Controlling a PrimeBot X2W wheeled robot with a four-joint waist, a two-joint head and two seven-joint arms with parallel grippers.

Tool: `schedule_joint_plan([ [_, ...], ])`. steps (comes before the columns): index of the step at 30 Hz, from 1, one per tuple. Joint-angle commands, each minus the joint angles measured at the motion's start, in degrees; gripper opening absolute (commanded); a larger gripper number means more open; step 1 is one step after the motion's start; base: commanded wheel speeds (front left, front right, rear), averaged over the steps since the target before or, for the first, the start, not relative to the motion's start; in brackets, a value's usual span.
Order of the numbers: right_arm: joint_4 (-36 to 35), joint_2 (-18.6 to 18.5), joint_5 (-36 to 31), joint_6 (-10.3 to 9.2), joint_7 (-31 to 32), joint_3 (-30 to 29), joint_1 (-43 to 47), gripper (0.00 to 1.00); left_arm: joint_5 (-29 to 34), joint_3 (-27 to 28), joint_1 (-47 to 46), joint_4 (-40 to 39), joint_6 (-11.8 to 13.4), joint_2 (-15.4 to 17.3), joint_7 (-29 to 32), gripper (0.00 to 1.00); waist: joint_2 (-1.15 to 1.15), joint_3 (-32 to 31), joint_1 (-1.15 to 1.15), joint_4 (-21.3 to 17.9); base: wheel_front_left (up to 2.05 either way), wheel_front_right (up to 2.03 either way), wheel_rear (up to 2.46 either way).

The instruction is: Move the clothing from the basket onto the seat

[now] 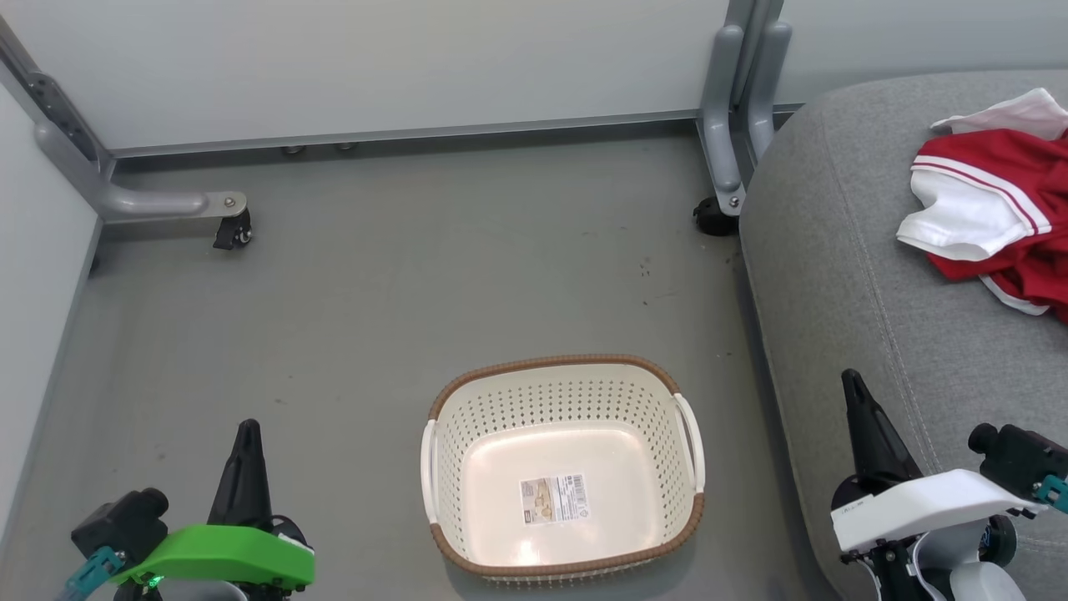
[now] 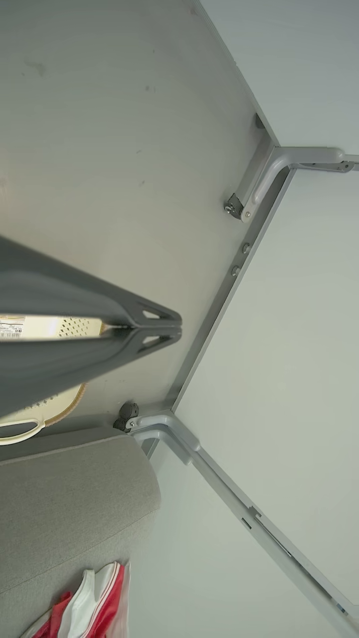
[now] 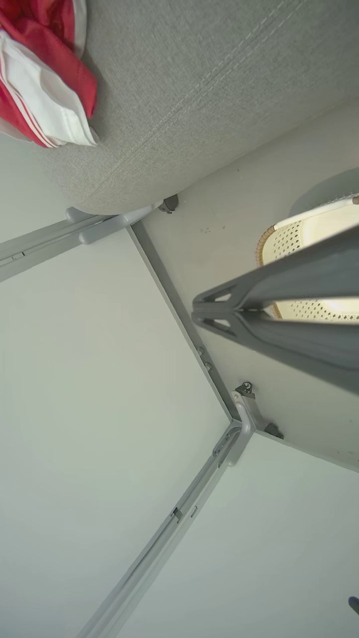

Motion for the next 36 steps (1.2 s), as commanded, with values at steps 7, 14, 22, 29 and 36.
schedule_joint_plan([
  [7,0.7,-0.6,7.5,0.0,0.9,-0.4,-2.2,0.0,-7.0,1.1,-2.1,-0.7,-0.4,-0.2,1.8,0.0,0.0,-0.4,0.0,-0.1,0.0,0.0,0.0],
  [14,1.8,-0.8,13.3,0.0,1.6,-0.7,-2.8,0.0,-12.5,1.7,-2.5,-0.6,-0.6,-0.2,3.2,0.0,0.0,-0.7,0.0,-0.1,0.0,0.0,0.0],
  [22,3.0,-0.9,19.2,0.0,2.4,-1.0,-3.6,0.0,-18.2,2.4,-2.9,-0.5,-0.8,-0.3,4.7,0.0,0.0,-1.1,0.0,-0.2,0.0,0.0,0.0],
  [29,3.9,-1.0,24.1,0.01,3.1,-1.3,-4.0,0.0,-22.9,3.0,-3.2,-0.5,-0.8,-0.4,5.9,0.0,0.0,-1.4,0.0,-0.3,0.0,0.0,0.0],
  [36,4.8,-1.0,28.5,0.01,3.8,-1.7,-4.6,0.0,-27.2,3.4,-3.5,-0.4,-1.0,-0.5,7.1,0.0,0.0,-1.8,0.0,-0.4,0.0,0.0,0.0],
])
